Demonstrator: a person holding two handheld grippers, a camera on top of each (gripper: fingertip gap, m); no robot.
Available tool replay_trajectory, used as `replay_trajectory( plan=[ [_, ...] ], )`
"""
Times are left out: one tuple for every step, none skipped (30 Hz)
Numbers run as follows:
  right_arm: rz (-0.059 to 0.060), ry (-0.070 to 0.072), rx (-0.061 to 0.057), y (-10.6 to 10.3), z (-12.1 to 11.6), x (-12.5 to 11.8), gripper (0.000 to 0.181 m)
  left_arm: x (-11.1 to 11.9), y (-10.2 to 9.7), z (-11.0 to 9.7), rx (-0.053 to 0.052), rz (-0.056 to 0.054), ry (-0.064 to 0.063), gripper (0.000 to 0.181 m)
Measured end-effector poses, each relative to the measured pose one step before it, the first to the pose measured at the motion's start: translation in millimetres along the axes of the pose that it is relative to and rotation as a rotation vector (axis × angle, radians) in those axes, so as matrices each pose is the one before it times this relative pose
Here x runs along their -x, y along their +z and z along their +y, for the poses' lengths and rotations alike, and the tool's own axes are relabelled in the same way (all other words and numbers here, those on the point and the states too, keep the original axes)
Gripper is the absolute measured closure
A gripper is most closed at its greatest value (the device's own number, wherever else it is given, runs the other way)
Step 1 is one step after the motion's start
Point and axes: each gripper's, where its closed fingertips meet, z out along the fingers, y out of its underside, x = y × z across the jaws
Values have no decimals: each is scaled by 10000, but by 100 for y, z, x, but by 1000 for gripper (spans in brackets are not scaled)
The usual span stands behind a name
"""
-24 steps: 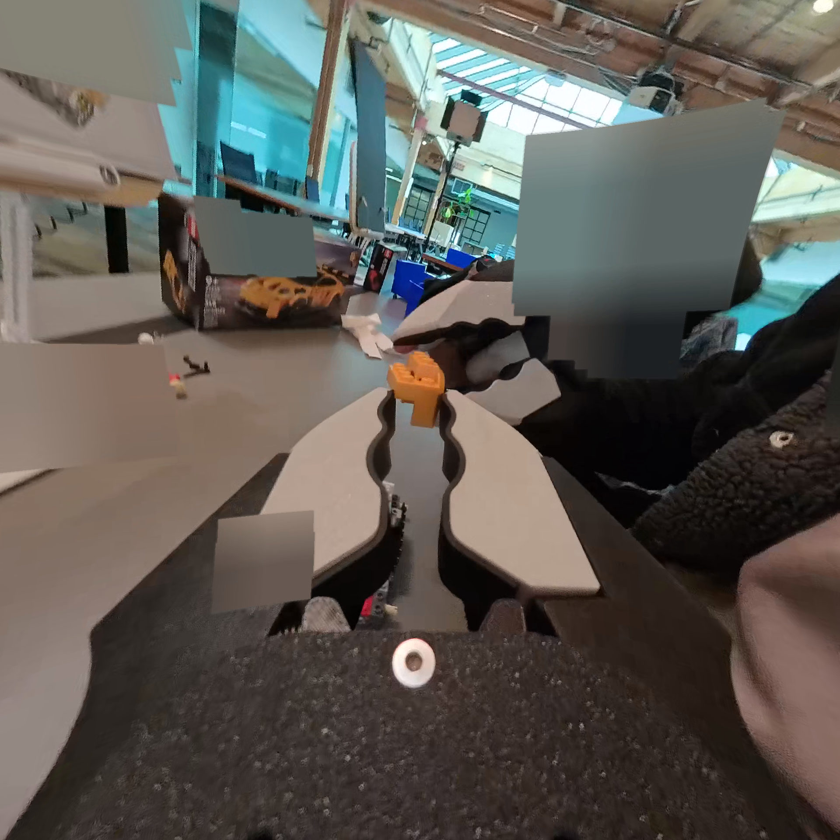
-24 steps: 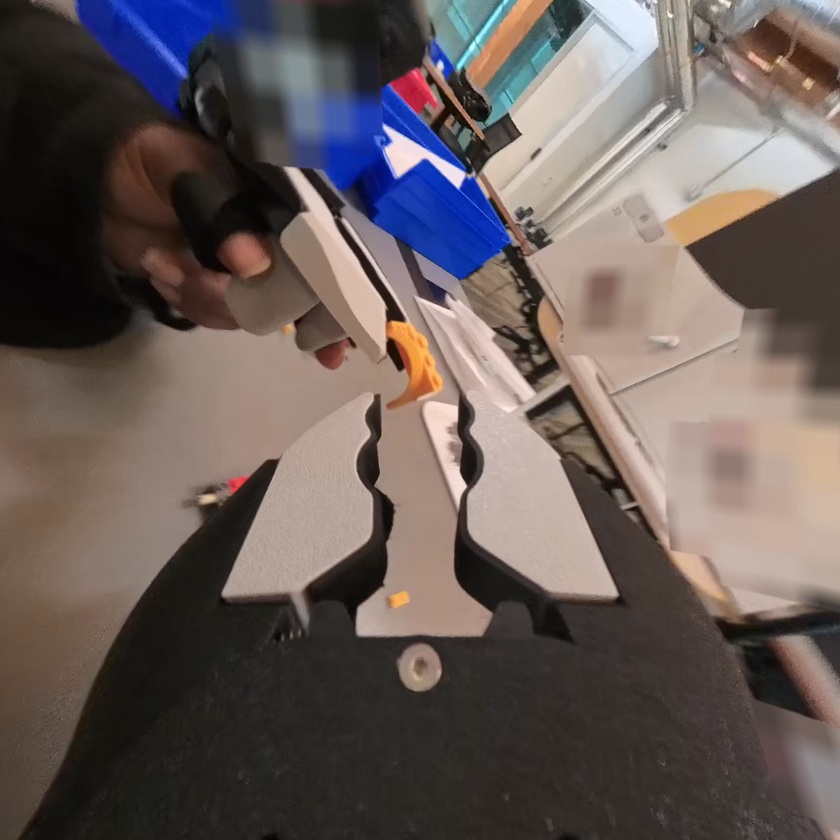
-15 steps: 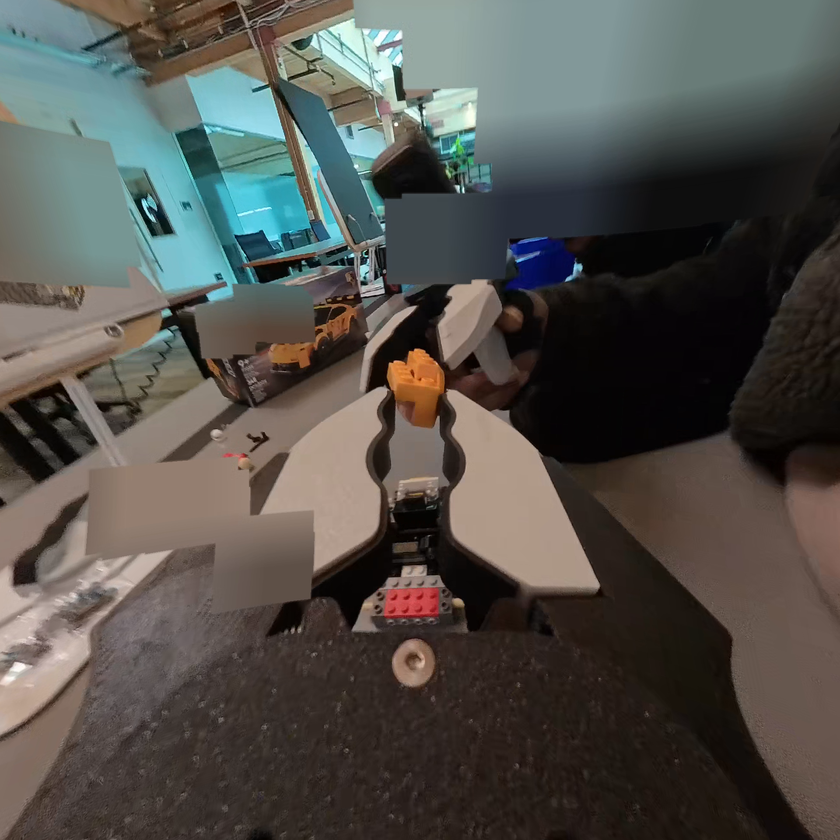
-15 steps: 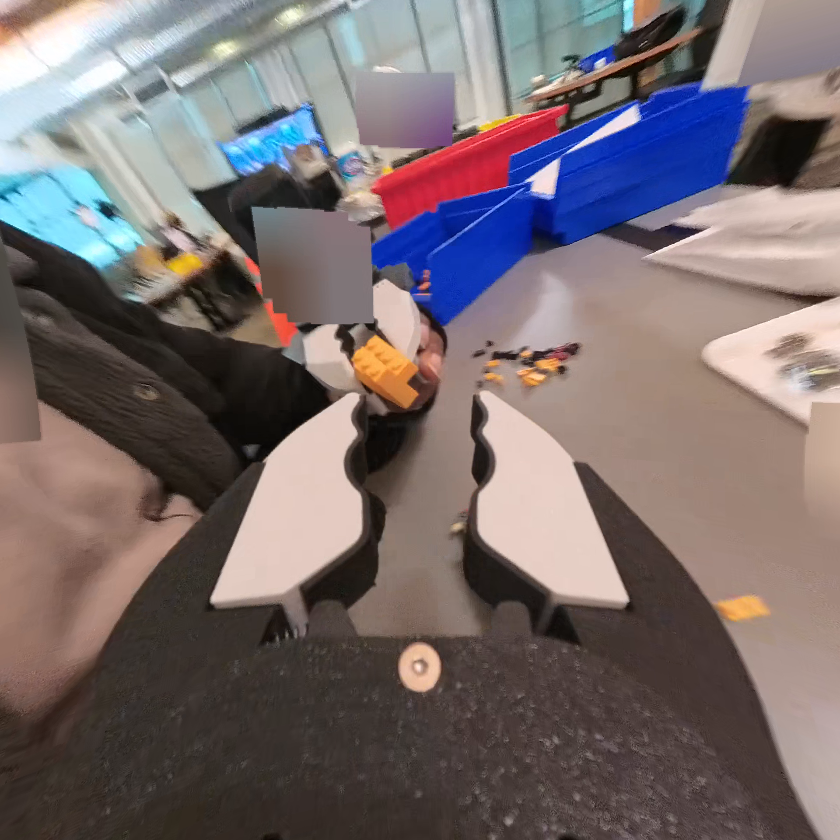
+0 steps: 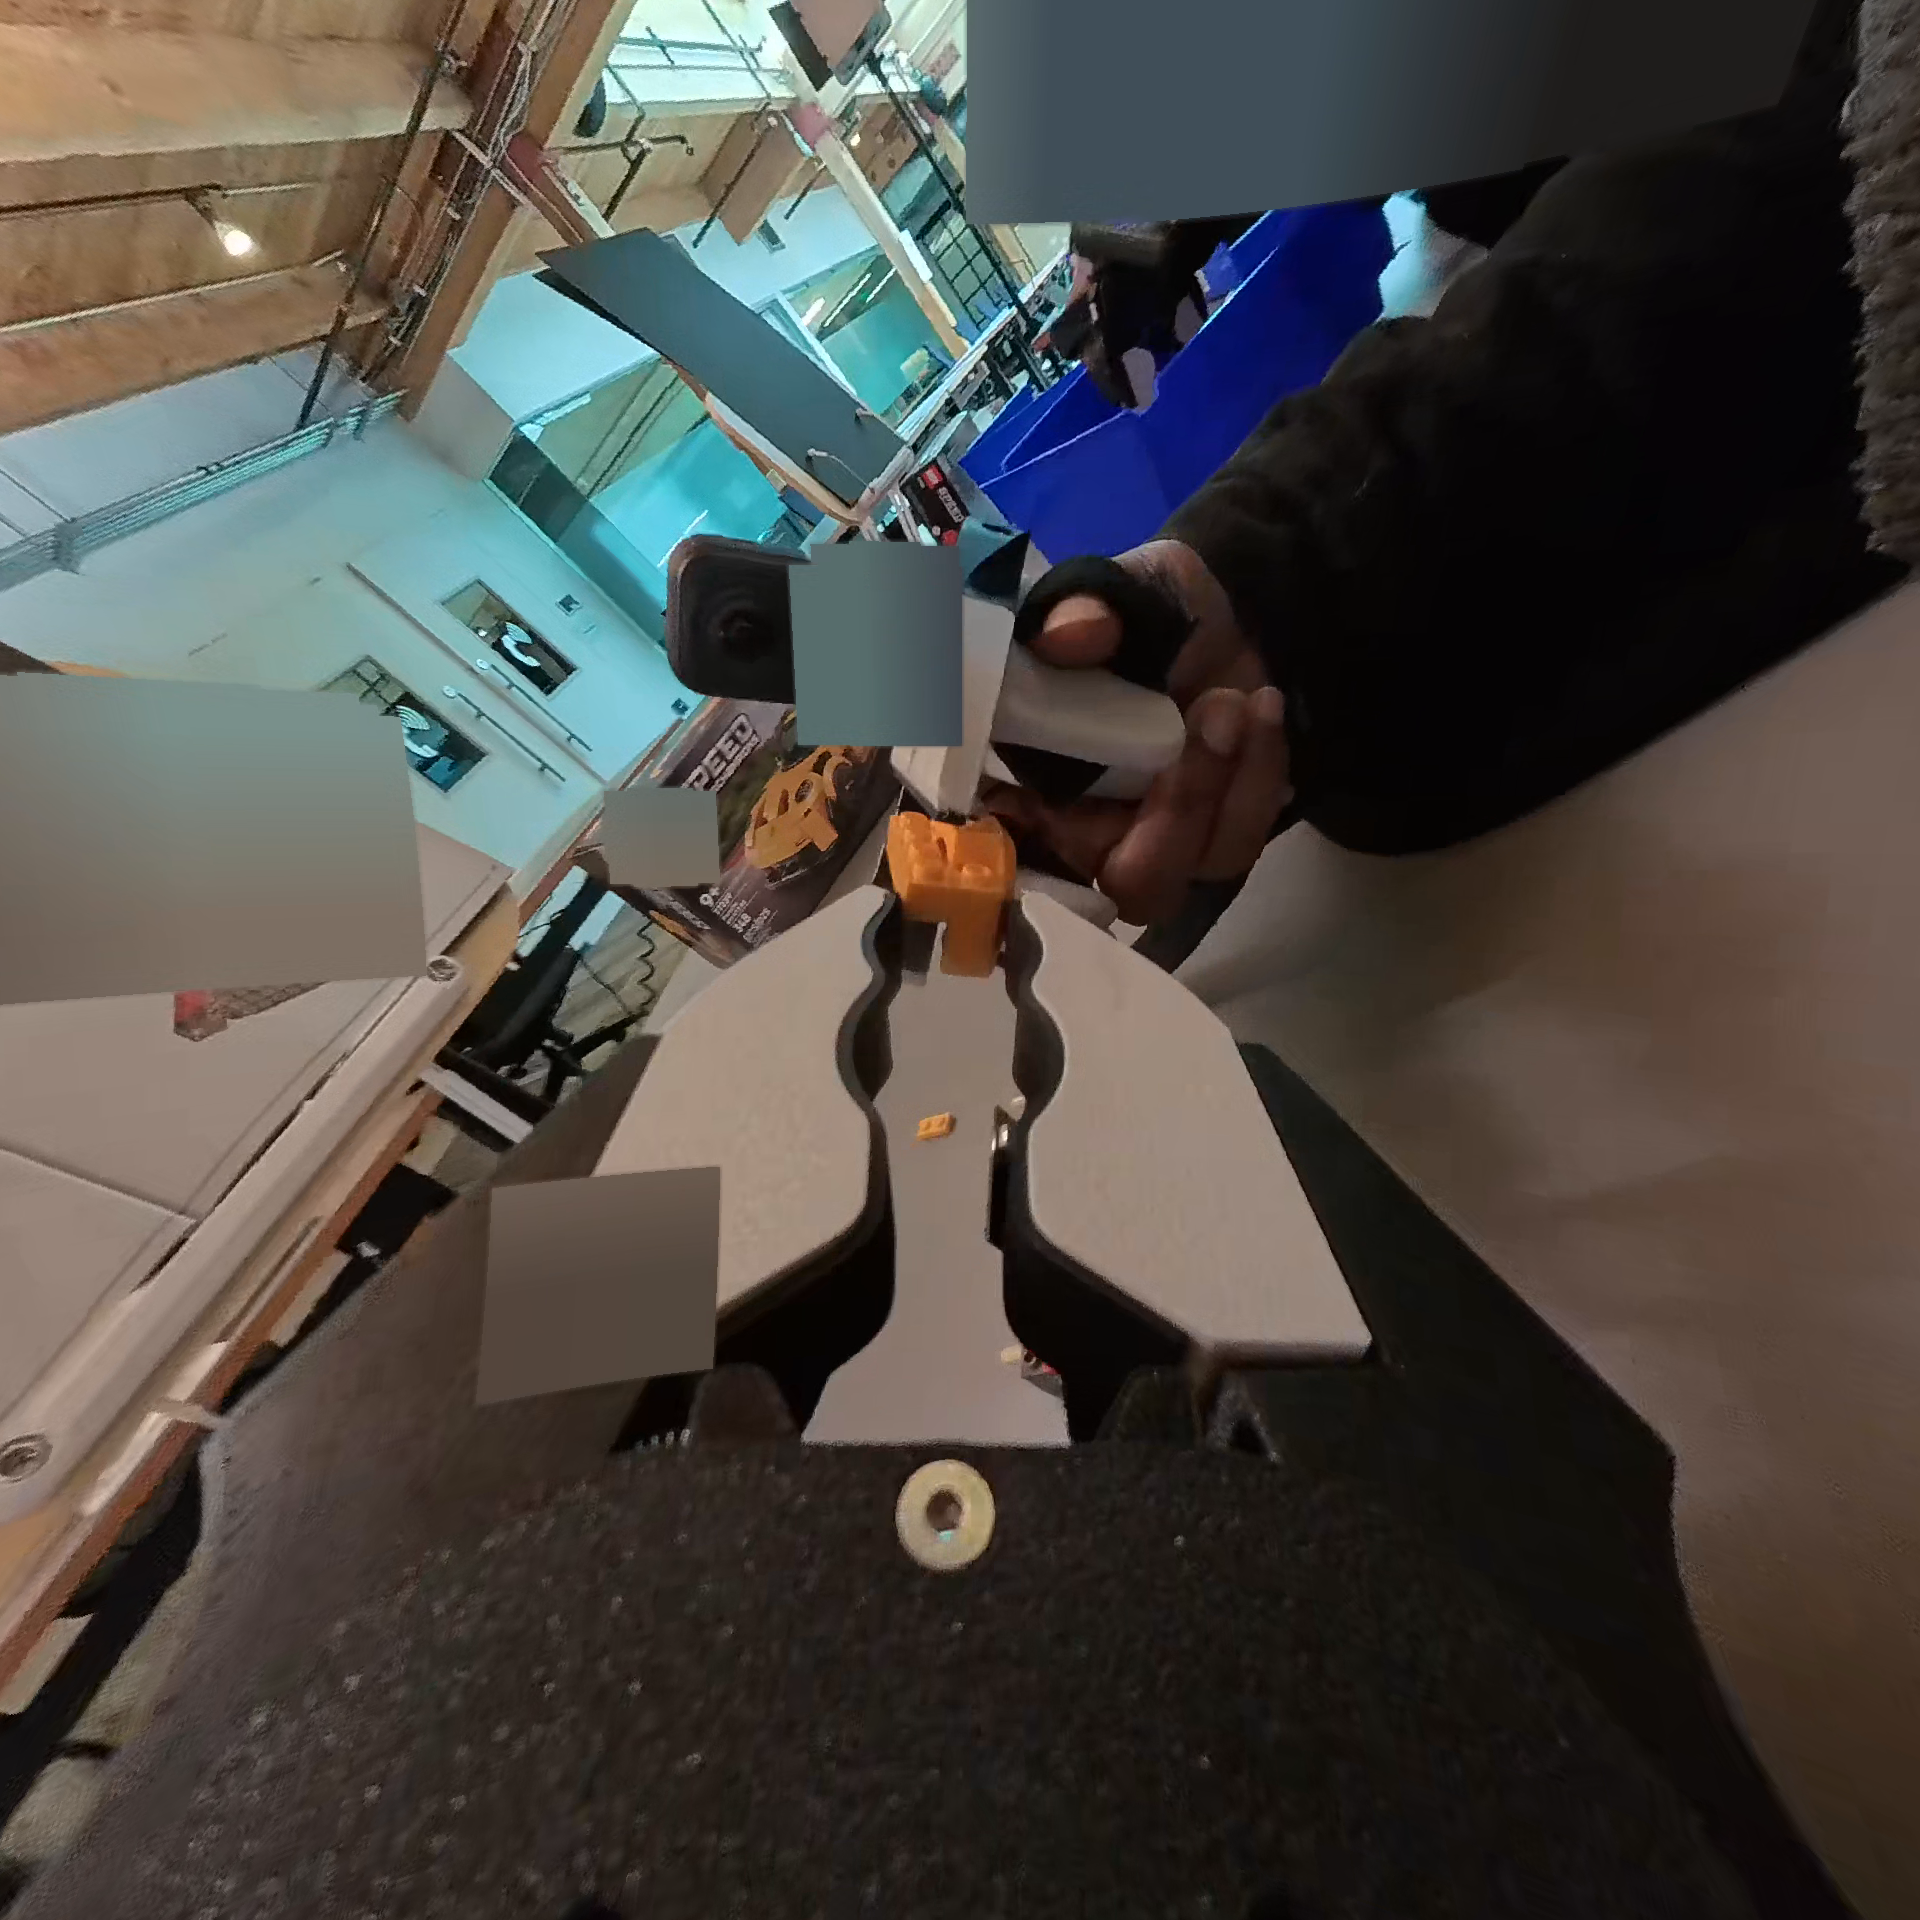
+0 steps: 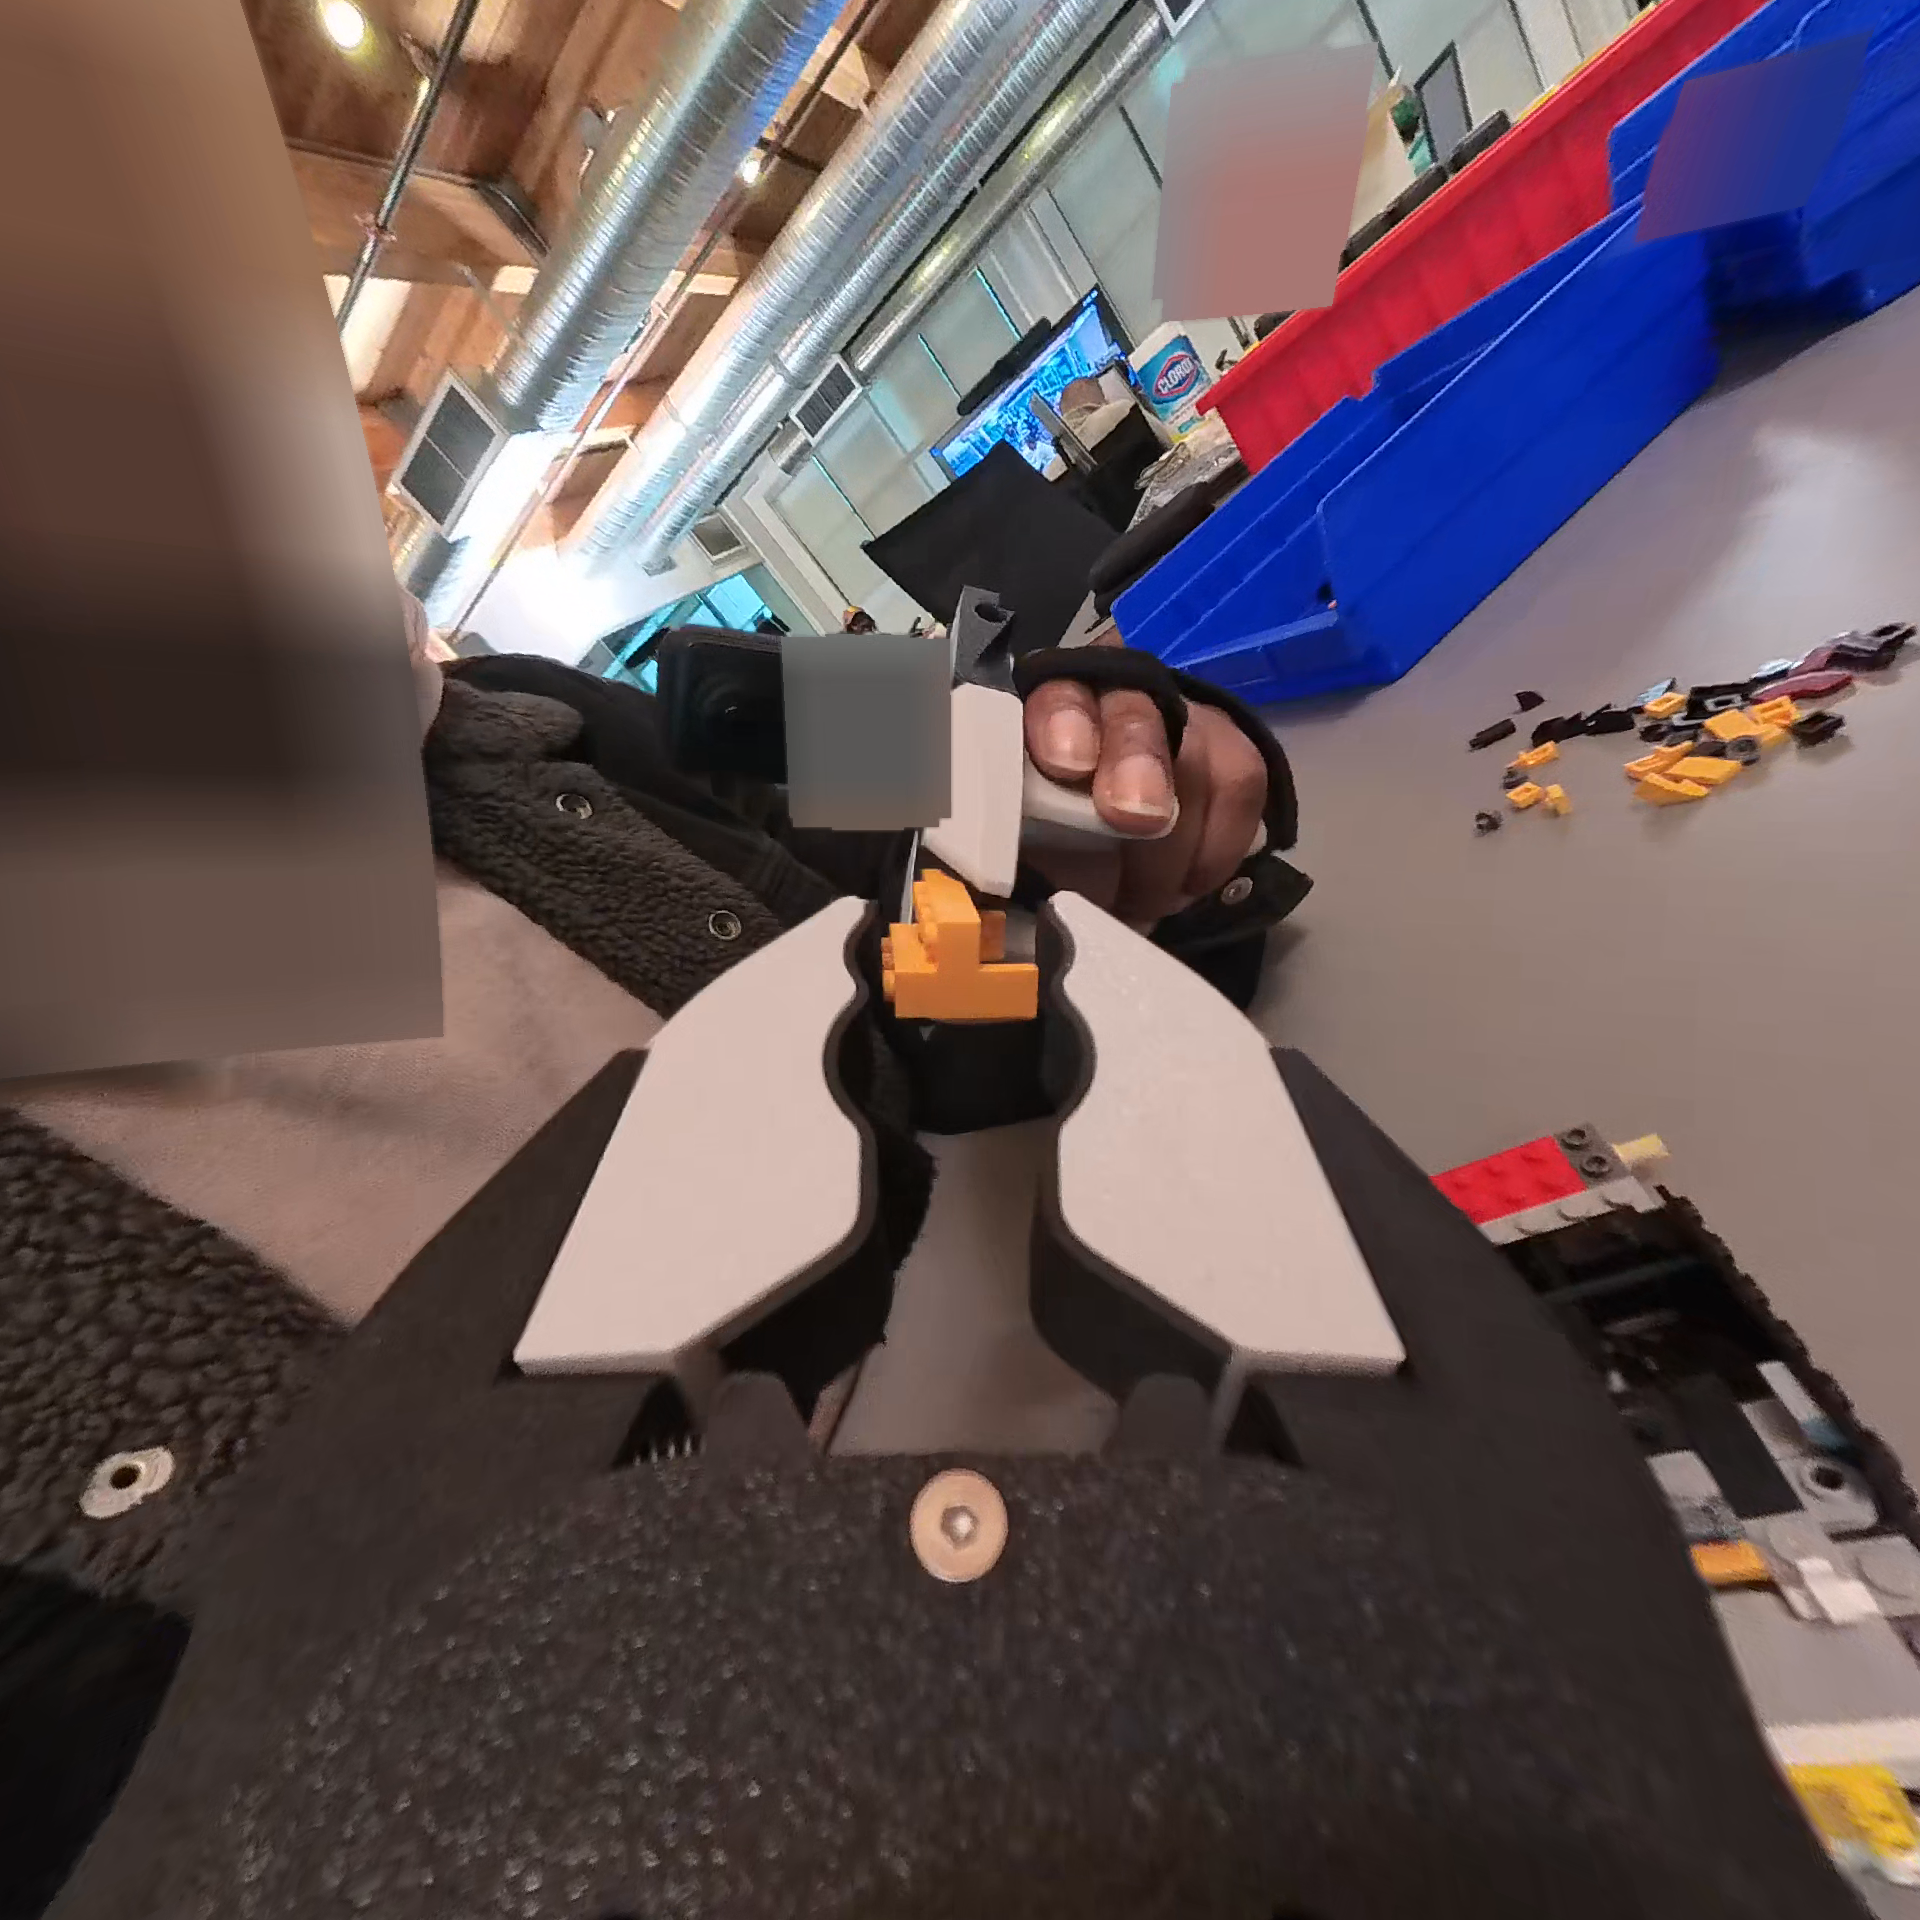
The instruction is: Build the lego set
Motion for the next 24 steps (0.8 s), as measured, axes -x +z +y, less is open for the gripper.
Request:
replay_trajectory(
  plan=[
    [35, -275, -43, -61, -50, 17, 153, 58, 30, 18, 86, -129, 209, 163],
    [2, -354, -37, -64, -48, 125, 153, 66, 21, -52, 68, -143, 259, 163],
    [-38, -400, -6, -57, 0, 203, 154, 55, -10, -138, 40, -139, 276, 163],
    [-3, -410, 9, -45, 0, 200, 154, 43, 5, -144, 49, -134, 289, 162],
    [52, -443, 7, -18, 7, 157, 154, 43, 9, -147, 57, -141, 312, 161],
    [157, -479, 1, 5, -45, 65, 154, 66, 10, -111, 76, -145, 316, 159],
    [184, -468, 86, 73, 61, 28, 154, 8, 31, -151, 41, -97, 260, 157],
    [111, -359, 108, 133, 125, 80, 154, -101, 41, -194, 13, -13, 182, 156],
    [35, -240, 58, 151, 94, 113, 154, -182, 43, -227, -28, 25, 160, 156],
    [33, -181, 49, 149, 113, 86, 154, -225, 31, -219, -32, 40, 178, 158],
    [-26, -190, 90, 111, 177, 145, 154, -252, 23, -178, -9, 55, 214, 159],
    [-44, -136, 16, -1, 55, 141, 154, -127, -3, -105, 24, 20, 198, 159],
    [-6, -95, 49, -13, 66, 55, 154, -76, -1, -19, 53, 50, 98, 159],
    [9, -75, 14, -4, 22, 21, 154, -28, -5, -18, 30, 36, 28, 159],
    [-38, -24, 0, -3, -16, 87, 154, -15, 1, -55, -5, 1, 60, 159],
    [-18, -5, 55, -31, 54, 31, 154, -50, 15, -5, 41, -1, 129, 159],
    [38, -20, 122, -54, 158, -74, 153, -102, 50, 88, 100, 10, 183, 159],
    [32, 4, 175, -46, 283, -73, 150, -70, 47, 123, 90, -24, 185, 159],
    [-2, 49, 229, 17, 430, -60, 142, -43, 18, 105, 58, -16, 125, 159],
    [-79, 75, 242, 52, 450, 52, 139, 0, 10, 104, 43, 4, 30, 159],
    [-64, 22, 146, 94, 291, 69, 141, -2, 0, 74, 14, 15, -19, 159],
    [70, -52, 15, 58, 42, -75, 147, -28, -13, 5, -21, 21, -8, 159],
    [-18, -55, -52, -2, -64, 31, 147, 15, -8, -32, -20, -7, -2, 159],
    [-51, 67, -19, -22, -36, 31, 148, 12, 1, -16, -10, -4, -19, 159]
  ],
)
